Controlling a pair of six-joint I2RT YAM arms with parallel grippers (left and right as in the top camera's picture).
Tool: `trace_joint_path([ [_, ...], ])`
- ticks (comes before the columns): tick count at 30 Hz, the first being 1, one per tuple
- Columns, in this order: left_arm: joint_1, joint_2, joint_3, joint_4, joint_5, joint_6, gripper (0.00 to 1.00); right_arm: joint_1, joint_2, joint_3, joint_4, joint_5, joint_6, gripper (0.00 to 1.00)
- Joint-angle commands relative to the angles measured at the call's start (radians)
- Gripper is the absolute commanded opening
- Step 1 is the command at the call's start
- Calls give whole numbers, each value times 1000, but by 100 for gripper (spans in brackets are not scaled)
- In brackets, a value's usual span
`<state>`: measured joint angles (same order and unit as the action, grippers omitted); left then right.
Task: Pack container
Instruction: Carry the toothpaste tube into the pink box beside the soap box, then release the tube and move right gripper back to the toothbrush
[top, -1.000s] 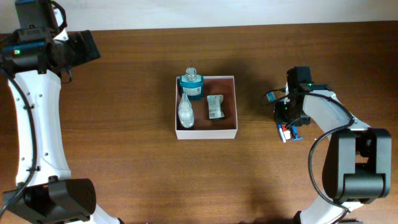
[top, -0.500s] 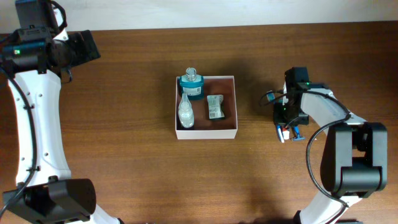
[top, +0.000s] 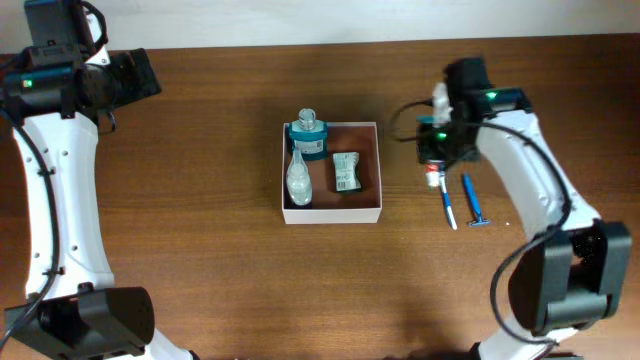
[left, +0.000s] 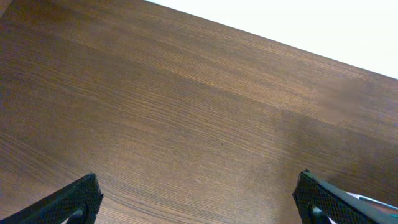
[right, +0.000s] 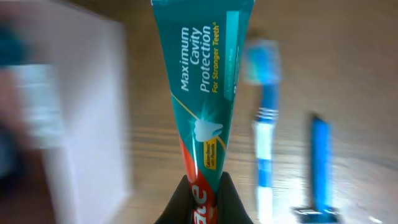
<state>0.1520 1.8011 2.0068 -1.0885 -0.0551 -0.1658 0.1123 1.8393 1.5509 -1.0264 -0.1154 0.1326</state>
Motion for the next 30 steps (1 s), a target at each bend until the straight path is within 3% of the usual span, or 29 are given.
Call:
trace_joint_path([
  [1, 2, 2, 2, 2, 8, -5, 100, 127, -19, 20, 66, -72, 59, 4],
  [9, 2, 2, 2, 2, 7, -5, 100, 295, 27, 10, 174, 3, 151, 4],
  [30, 2, 2, 2, 2, 8, -5, 100, 299, 219, -3, 240, 49, 165, 4],
])
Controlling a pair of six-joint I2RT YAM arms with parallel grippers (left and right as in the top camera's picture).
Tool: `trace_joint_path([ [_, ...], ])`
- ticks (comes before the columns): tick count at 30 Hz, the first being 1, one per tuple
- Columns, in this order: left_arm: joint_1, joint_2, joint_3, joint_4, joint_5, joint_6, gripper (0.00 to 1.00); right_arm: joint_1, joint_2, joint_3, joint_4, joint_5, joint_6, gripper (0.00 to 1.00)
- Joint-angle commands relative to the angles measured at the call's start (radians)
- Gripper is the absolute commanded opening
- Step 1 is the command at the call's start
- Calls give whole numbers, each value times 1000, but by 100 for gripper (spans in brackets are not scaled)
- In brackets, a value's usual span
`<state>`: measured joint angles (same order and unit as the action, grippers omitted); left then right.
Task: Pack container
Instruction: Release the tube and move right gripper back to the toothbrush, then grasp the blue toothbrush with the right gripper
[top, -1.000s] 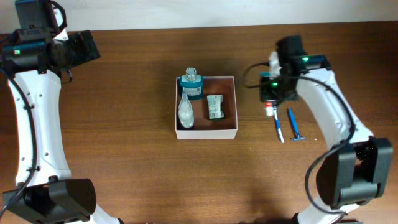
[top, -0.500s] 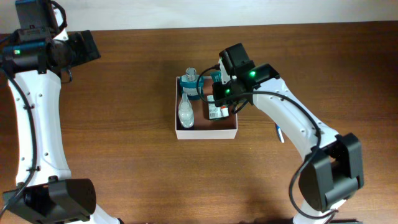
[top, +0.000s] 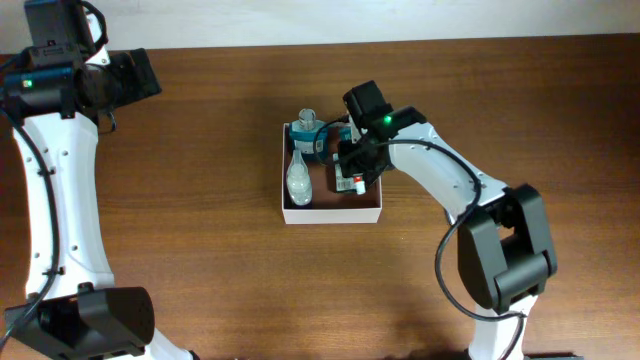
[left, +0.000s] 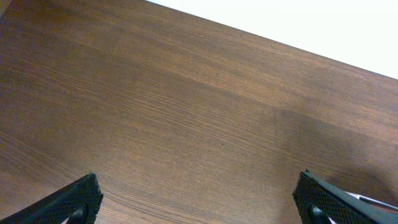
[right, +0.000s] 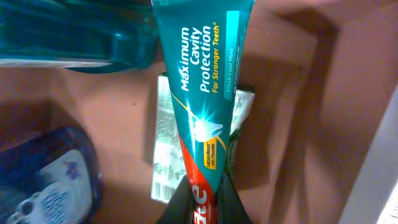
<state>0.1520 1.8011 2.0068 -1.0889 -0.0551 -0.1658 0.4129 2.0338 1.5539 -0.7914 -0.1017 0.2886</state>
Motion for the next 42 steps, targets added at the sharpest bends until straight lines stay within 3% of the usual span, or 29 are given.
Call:
trace_joint_path([
  [1, 2, 2, 2, 2, 7, -5, 100, -1, 35, -6, 6, 35, 9, 4],
  [3, 2, 2, 2, 2, 8, -5, 100, -1, 47, -6, 8, 35, 9, 5],
  [5, 2, 2, 2, 2, 7, -5, 100, -1, 50, -6, 12, 35, 8, 28],
  [7, 2, 2, 2, 2, 7, -5, 100, -1, 48, -3, 14, 34, 8, 33],
  [11, 2, 2, 2, 2, 7, -5, 100, -1, 38, 33, -13, 22, 8, 33],
  [19, 2, 2, 2, 2, 7, -5, 100, -2, -42, 319, -285, 40, -24, 38],
  [23, 2, 2, 2, 2, 8, -5, 100, -3, -68, 425, -426, 193, -25, 41],
  [26, 2, 2, 2, 2, 8, -5, 100, -15, -75, 426, -505, 338, -24, 41],
  [33, 2, 2, 2, 2, 7, -5, 100, -126, -69, 353, -548, 370, -17, 41],
  [37, 2, 2, 2, 2, 7, -5, 100, -217, -67, 253, -502, 313, -28, 40],
  [42, 2, 2, 2, 2, 7, -5, 100, -275, -64, 44, -355, 315, -48, 30],
])
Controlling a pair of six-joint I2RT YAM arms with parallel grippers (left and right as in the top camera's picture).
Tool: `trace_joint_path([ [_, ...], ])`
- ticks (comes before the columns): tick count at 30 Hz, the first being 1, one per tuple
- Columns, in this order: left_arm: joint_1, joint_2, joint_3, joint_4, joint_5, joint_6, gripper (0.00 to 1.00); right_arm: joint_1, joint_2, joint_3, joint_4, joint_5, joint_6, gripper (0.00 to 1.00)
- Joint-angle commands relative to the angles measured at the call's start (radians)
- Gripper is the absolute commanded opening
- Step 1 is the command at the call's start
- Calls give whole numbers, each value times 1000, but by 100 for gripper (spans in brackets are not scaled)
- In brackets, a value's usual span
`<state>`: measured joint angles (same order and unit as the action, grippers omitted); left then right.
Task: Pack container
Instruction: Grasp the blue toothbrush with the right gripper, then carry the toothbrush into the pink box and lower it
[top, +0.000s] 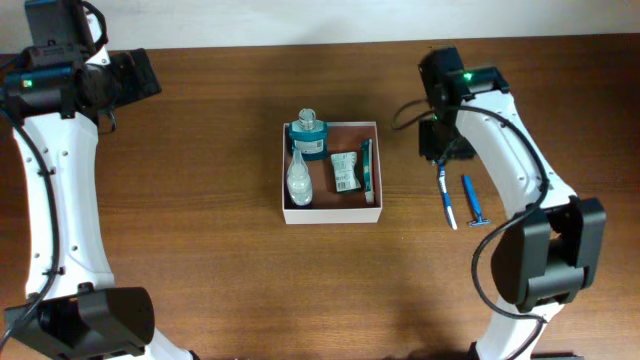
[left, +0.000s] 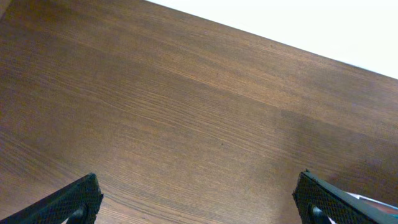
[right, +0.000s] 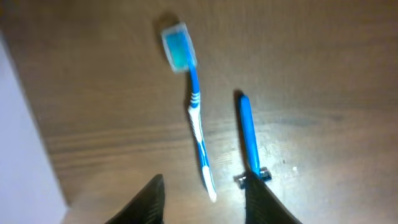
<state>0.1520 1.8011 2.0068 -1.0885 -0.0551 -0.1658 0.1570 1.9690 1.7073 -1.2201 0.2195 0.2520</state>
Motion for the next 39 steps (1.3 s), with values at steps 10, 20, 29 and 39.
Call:
trace_joint_path([
  [10, 2, 2, 2, 2, 7, -5, 100, -34, 1, -449, 446, -7, -11, 26],
  [20, 2, 2, 2, 2, 8, -5, 100, -35, 1, -516, 528, -6, -11, 29],
  [29, 2, 2, 2, 2, 8, -5, 100, -35, 1, -516, 518, -6, -11, 6],
  [39, 2, 2, 2, 2, 7, -5, 100, -35, -11, -425, 459, -110, -12, 4],
])
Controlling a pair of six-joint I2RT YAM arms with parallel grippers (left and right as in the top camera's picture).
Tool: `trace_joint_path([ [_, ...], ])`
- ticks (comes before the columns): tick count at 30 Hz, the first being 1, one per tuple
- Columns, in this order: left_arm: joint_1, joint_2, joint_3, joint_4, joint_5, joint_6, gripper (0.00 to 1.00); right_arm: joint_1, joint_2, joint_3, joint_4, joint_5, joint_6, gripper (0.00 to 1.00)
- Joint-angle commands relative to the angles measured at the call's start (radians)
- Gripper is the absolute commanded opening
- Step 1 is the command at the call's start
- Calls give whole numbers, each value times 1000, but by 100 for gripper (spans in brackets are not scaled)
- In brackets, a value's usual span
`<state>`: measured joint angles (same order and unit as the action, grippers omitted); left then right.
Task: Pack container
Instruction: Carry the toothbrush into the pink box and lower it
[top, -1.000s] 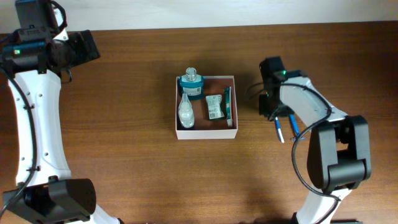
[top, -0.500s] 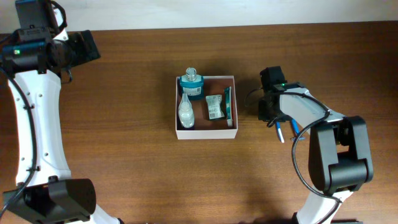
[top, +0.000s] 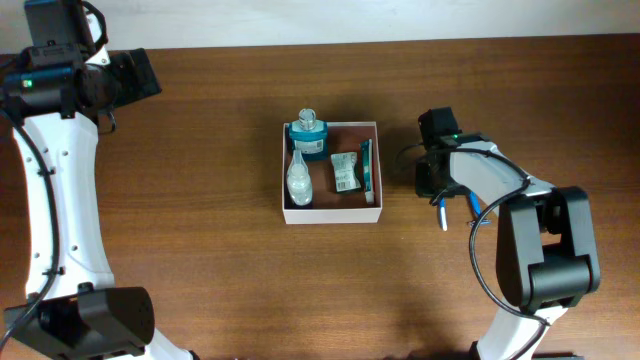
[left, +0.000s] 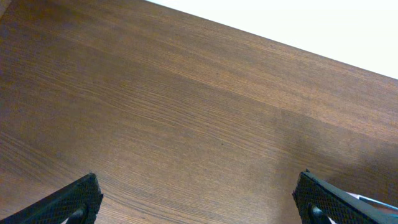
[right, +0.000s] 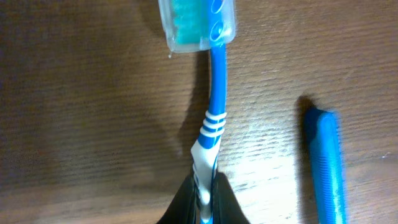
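The blue and white toothbrush (right: 210, 127) lies on the table, its capped head (right: 198, 22) pointing away in the right wrist view. My right gripper (right: 204, 202) is shut on its handle, low at the table right of the box (top: 436, 190). The white box (top: 331, 215) holds a teal mouthwash bottle (top: 308, 136), a clear bottle (top: 298, 180), a small packet (top: 346, 172) and the toothpaste tube (top: 367, 167). My left gripper (left: 199, 208) hangs open over bare wood at the far left (top: 140, 75).
A blue razor (right: 324, 163) lies just right of the toothbrush, nearly parallel to it (top: 476, 212). The dark wooden table (left: 186, 106) ends at a white strip along its far edge.
My right gripper was open above the toothbrush and razor; it is now down at the table and shut on the toothbrush handle. The left arm has not moved.
My right gripper held the toothpaste tube beside the box, next to the toothbrush and razor. Then it held the tube inside the box. Then the tube lay along the box's right wall and the gripper was open over the toothbrush, which it now grips.
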<state>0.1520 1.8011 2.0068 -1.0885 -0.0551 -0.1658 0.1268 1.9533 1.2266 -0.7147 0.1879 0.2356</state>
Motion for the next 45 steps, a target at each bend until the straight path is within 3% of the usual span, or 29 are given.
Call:
trace_joint_path([
  [1, 2, 2, 2, 2, 7, -5, 100, -5, -5, 90, -80, -90, 4, 4],
  [9, 2, 2, 2, 2, 7, -5, 100, 36, -148, 384, -343, -183, -22, 4],
  [14, 2, 2, 2, 2, 8, -5, 100, 129, -213, 388, -343, -204, -19, 4],
  [25, 2, 2, 2, 2, 7, -5, 100, 330, -168, 381, -202, -207, 70, 4],
  [45, 2, 2, 2, 2, 8, -5, 100, 344, 48, 380, -159, -208, 61, 4],
])
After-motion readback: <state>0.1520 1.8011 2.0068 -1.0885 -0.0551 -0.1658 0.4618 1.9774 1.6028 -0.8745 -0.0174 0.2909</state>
